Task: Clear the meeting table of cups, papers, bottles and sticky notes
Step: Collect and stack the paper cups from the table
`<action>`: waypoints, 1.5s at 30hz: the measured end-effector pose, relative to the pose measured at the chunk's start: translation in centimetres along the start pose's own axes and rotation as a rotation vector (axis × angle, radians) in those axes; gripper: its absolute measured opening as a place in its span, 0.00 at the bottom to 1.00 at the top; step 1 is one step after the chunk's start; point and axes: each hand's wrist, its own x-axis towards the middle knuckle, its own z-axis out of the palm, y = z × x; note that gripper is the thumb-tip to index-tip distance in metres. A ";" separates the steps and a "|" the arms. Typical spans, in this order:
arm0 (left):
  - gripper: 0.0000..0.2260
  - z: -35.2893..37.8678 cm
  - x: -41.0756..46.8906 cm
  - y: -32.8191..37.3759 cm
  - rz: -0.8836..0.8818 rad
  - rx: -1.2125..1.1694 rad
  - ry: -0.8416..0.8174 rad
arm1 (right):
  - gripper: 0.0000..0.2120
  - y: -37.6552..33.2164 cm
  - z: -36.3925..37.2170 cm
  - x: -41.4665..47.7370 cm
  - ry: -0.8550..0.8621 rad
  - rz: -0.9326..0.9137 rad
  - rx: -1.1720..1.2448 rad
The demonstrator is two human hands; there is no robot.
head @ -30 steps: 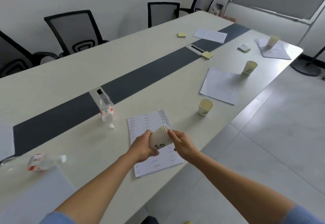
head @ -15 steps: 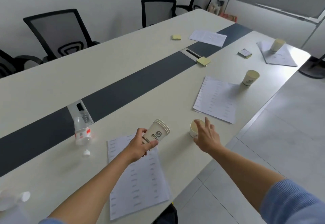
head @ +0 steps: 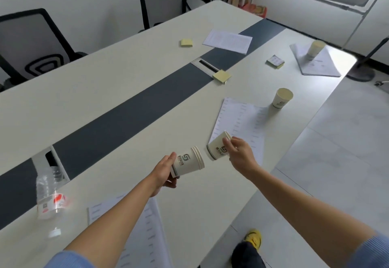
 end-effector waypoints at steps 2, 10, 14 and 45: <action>0.25 2.6 1.3 1.8 0.006 -0.002 -0.003 | 0.30 -0.2 -1.9 0.7 -0.043 -0.052 0.071; 0.27 14.7 5.3 10.8 0.090 -0.104 0.113 | 0.18 1.2 -10.4 4.0 -0.199 -0.113 0.169; 0.26 21.7 7.6 14.8 0.097 -0.121 0.173 | 0.24 3.8 -16.2 8.6 -0.216 -0.129 0.120; 0.24 35.3 29.5 32.8 -0.126 -0.282 0.229 | 0.18 7.0 -36.3 43.2 -0.153 -0.176 -0.223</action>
